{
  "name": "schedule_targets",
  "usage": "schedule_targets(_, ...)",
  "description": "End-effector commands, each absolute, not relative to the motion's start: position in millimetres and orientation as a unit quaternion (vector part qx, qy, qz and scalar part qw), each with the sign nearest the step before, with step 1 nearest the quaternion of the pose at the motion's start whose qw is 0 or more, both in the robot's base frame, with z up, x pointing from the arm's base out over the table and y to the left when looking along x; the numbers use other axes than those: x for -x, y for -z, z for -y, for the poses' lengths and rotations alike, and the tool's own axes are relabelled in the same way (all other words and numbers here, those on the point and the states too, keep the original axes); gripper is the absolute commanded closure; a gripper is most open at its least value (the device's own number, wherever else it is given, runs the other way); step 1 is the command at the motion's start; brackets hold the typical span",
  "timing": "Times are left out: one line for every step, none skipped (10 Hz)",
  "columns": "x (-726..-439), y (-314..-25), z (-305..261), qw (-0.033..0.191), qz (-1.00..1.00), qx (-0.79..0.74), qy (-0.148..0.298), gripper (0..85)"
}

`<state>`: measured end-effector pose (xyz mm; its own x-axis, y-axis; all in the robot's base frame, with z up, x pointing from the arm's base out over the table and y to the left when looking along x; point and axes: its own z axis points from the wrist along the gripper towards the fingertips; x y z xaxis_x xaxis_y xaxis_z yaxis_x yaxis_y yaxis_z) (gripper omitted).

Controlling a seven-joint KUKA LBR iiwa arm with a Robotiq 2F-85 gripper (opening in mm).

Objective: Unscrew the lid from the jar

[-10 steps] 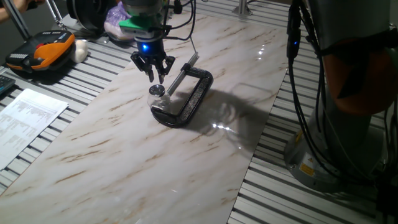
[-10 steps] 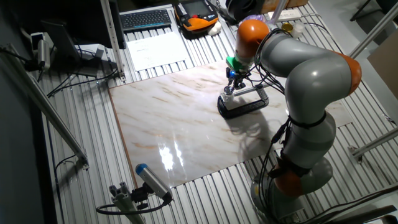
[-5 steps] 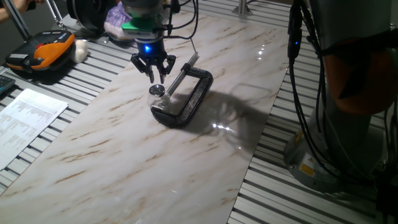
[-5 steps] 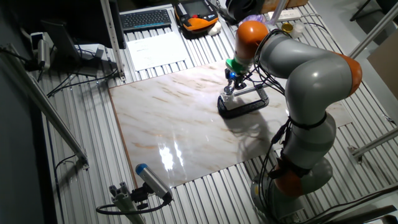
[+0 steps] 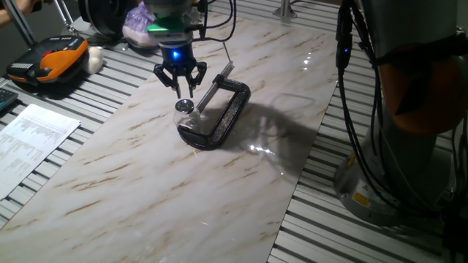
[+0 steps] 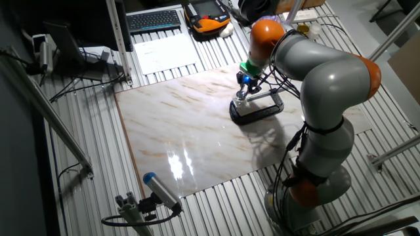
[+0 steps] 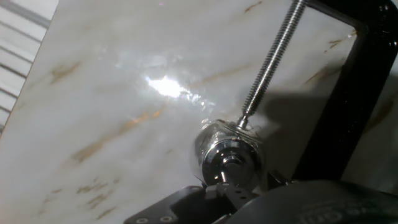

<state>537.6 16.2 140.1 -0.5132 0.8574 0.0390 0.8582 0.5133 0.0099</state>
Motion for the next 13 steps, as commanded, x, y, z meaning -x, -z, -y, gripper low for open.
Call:
schedule_targets(-537.0, -140.6, -16.7, 0.01, 0.866, 0.5, 0.009, 34.0)
schedule_targets(-536.4, -140.9, -16.7, 0.007, 0.864, 0.504, 0.007, 34.0)
schedule_targets(-535.3, -141.4, -16.7, 0.012, 0.874, 0.485, 0.005, 34.0)
schedule_targets(-534.4, -142.1, -16.6, 0.019, 0.885, 0.466, 0.006, 34.0)
schedule_targets(-534.1, -141.4, -16.8, 0.027, 0.895, 0.444, 0.013, 34.0)
schedule_targets(-533.9, -140.9, -16.7, 0.02, 0.879, 0.476, 0.007, 34.0)
schedule_targets(-533.6, -140.5, -16.8, 0.021, 0.877, 0.48, 0.011, 34.0)
schedule_targets(-532.9, -139.7, -16.5, 0.013, 0.871, 0.491, 0.012, 34.0)
schedule_targets(-532.7, -139.3, -16.6, 0.01, 0.854, 0.52, 0.004, 34.0)
schedule_targets(-532.8, -139.1, -16.6, 0.009, 0.825, 0.565, 0.007, 34.0)
schedule_targets(-532.8, -138.5, -16.6, 0.01, 0.796, 0.605, 0.011, 51.0)
schedule_targets(-532.7, -137.7, -16.7, 0.005, 0.77, 0.638, 0.013, 51.0)
schedule_targets(-532.4, -138.0, -16.7, 0.003, 0.753, 0.658, 0.012, 51.0)
